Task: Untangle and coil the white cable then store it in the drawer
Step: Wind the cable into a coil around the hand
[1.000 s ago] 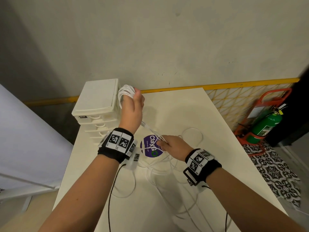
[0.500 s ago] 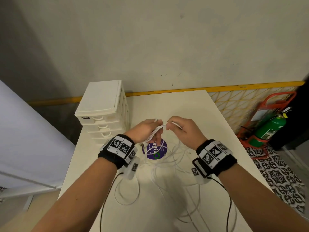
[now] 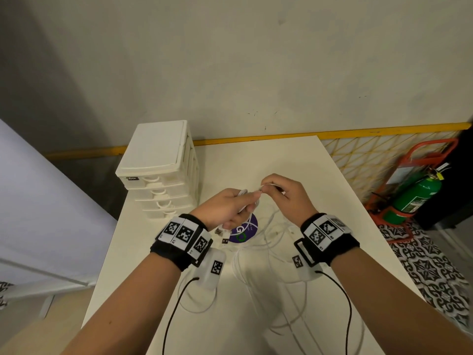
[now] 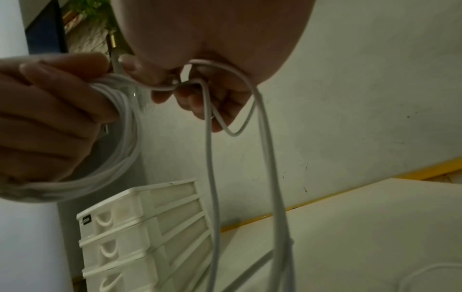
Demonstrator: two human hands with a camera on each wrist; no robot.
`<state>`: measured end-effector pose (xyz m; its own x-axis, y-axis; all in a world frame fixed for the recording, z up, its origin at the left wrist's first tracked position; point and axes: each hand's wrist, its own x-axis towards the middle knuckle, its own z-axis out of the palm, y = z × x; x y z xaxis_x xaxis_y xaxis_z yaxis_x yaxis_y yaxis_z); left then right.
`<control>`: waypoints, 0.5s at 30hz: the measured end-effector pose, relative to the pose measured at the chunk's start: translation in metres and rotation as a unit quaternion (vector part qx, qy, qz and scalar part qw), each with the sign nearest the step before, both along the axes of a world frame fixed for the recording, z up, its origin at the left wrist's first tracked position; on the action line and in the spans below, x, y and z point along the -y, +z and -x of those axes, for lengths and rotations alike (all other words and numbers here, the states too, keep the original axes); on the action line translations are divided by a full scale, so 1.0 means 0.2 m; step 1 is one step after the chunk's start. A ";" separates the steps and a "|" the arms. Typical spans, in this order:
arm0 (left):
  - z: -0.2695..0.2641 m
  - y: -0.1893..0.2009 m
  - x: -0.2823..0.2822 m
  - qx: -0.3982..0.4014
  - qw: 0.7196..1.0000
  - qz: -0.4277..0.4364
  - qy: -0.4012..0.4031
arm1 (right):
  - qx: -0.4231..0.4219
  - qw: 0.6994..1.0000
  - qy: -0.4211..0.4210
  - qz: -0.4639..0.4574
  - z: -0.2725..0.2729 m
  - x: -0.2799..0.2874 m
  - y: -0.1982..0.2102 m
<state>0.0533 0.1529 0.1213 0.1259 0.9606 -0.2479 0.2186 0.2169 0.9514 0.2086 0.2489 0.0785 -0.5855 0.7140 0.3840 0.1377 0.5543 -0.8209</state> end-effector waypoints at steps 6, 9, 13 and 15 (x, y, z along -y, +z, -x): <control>0.01 0.01 0.01 0.014 1.000 0.005 -0.018 | 0.024 0.994 -0.008 0.107 0.03 0.02 0.00; 0.00 -0.01 0.01 0.063 0.998 0.011 -0.021 | 0.041 0.986 -0.013 0.160 0.05 0.02 0.01; 0.04 -0.01 0.01 0.162 0.986 -0.028 -0.016 | 0.053 0.990 -0.007 0.132 0.03 0.01 -0.03; 0.09 0.02 0.00 0.240 0.968 -0.067 -0.015 | 0.075 0.990 -0.002 0.122 -0.01 0.00 -0.09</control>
